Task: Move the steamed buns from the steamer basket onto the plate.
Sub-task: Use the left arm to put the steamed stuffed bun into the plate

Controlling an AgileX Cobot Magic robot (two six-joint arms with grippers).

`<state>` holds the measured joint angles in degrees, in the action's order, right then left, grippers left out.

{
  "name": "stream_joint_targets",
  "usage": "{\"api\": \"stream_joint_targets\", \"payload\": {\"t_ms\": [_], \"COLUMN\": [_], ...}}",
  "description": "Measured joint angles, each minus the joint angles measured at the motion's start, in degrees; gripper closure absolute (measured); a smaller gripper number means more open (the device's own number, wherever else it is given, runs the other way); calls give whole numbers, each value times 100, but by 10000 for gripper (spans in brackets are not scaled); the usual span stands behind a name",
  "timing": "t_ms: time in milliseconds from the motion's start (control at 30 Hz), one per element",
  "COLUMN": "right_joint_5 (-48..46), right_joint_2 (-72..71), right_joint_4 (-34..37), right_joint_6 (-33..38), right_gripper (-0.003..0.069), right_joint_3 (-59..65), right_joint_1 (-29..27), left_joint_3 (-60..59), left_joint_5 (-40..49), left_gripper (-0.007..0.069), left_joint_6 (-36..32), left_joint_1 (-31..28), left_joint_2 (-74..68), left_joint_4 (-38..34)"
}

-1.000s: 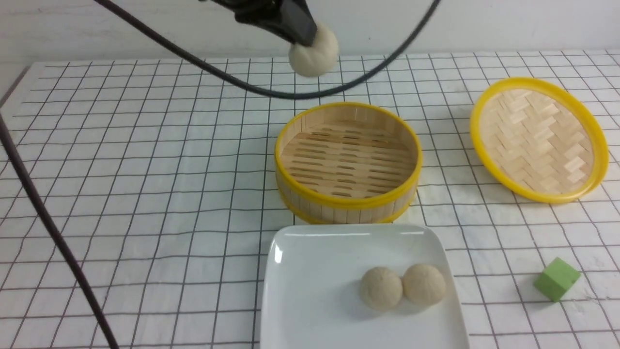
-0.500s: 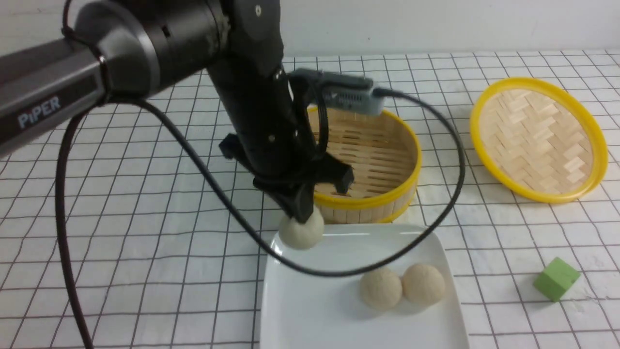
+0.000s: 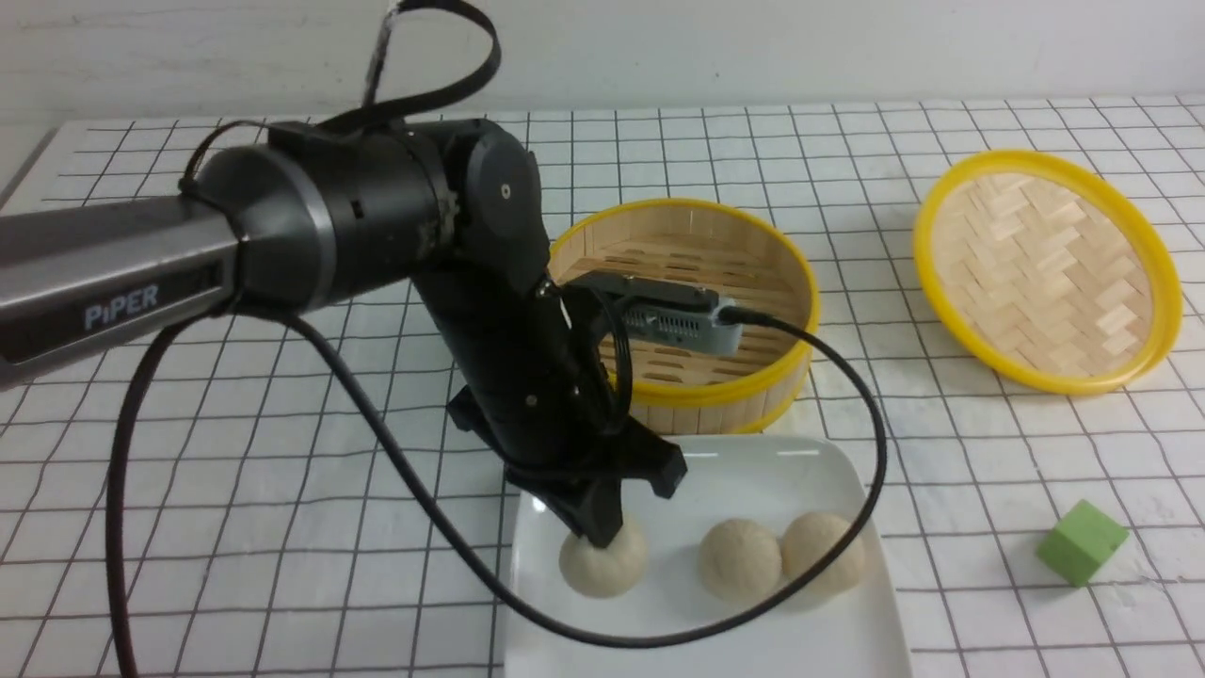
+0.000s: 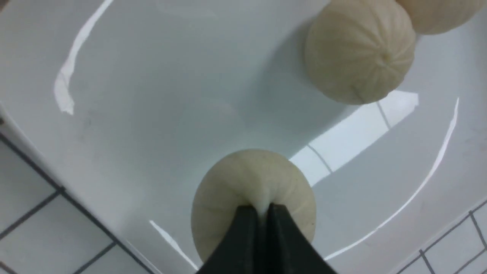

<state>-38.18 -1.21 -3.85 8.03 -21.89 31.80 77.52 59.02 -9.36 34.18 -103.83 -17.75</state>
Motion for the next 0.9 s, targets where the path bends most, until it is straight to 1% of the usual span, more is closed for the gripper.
{"api": "stream_joint_targets", "payload": {"t_ms": [200, 500, 600, 767, 900], "right_joint_5": [0, 5, 5, 5, 5], "right_joint_2": [0, 0, 0, 0, 0], "right_joint_4": [-5, -10, -10, -10, -10], "right_joint_6": [0, 0, 0, 0, 0], "right_gripper": [419, 419, 419, 419, 419], "right_joint_3": [0, 0, 0, 0, 0], "right_joint_1": [0, 0, 0, 0, 0], "left_joint_3": [-13, -31, -16, 79, 331], "left_joint_5": [-420, -595, -571, -419, -158], "left_gripper": [603, 602, 590, 530, 369], "left_joint_6": [-139, -282, -276, -276, -271], "left_joint_1": [0, 0, 5, 1, 1], "left_joint_2": [-98, -542, -542, -542, -542], "left_joint_4": [11, 45, 40, 14, -56]}}
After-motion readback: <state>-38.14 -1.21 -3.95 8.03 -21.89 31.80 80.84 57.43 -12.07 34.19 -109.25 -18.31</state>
